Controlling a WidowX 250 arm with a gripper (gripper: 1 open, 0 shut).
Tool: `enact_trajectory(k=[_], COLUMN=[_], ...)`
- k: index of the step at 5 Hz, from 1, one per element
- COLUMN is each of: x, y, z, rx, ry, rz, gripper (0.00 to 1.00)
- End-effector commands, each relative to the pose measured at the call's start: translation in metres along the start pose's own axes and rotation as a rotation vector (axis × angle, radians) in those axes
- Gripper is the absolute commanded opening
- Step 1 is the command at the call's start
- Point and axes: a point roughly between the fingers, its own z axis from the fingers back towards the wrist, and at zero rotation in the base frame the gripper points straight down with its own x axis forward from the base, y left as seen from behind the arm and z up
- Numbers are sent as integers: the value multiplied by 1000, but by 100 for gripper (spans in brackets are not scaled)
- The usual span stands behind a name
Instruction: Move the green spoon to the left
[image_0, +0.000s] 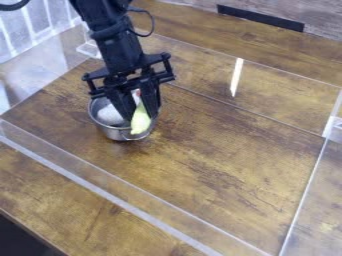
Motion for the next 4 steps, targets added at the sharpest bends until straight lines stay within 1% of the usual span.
enact_trajectory(k=[1,2,4], x=[-1,-2,-5], y=[-1,-5,-15], z=[20,25,34], rx=[-30,-44,-57], ry=[-68,-65,-59], rz=[-28,-30,-25], gripper=[0,0,0])
